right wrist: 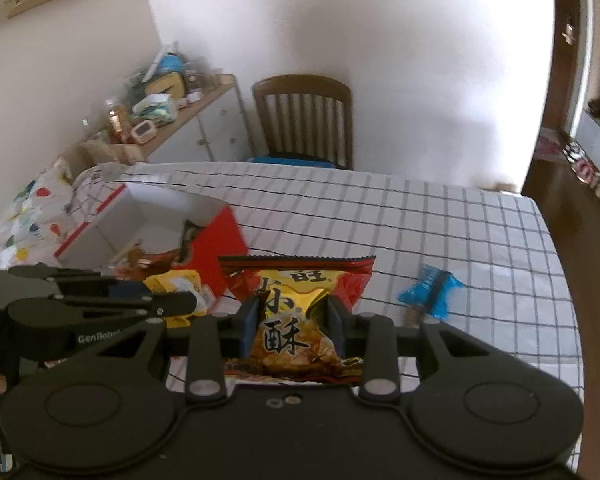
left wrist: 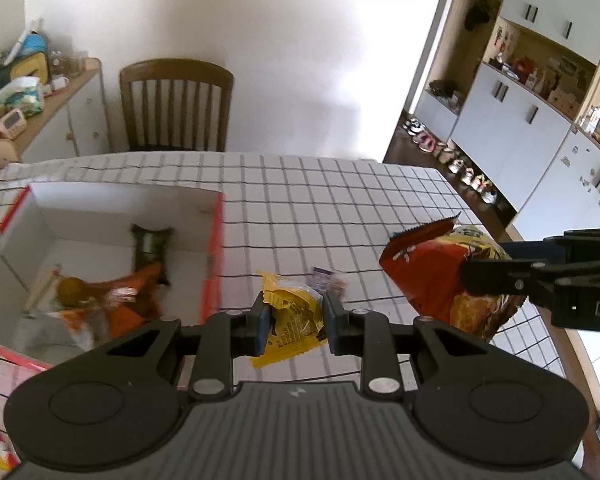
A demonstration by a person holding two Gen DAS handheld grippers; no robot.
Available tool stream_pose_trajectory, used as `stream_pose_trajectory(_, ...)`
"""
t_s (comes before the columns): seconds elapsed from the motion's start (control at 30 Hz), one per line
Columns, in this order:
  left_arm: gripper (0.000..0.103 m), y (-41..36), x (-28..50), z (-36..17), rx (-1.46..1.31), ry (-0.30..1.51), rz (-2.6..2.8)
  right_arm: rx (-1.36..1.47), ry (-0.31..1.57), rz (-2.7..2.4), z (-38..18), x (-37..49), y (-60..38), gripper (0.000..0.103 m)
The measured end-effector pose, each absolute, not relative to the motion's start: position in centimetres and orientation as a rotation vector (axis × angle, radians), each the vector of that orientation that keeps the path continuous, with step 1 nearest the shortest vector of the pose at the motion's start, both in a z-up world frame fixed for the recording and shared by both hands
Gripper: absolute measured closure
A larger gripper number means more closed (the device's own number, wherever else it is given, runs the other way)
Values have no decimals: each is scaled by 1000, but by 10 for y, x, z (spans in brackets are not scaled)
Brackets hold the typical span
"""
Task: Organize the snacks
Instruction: 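Lift the chip bag and yellow packet and carry both over the red box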
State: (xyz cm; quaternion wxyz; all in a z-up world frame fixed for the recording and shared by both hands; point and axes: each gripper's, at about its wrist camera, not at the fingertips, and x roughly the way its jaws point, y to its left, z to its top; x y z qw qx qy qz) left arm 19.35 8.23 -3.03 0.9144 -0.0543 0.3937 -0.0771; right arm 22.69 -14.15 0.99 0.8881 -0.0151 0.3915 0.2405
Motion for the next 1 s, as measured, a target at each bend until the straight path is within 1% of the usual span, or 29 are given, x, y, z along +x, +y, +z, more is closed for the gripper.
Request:
stream_pose_trajectory(0.27,77,134,186,-16,-106,796,-113,-69,798,556,18,217,-88,69)
stream_pose_trajectory(0.57,76,203,198,-4,-114,794,-42,-96,790,592,22,221,-31,69)
stream_pose_trajectory(1.0,76,283,233,-23,-75,827,49,-143,782,553,10,245,52,69)
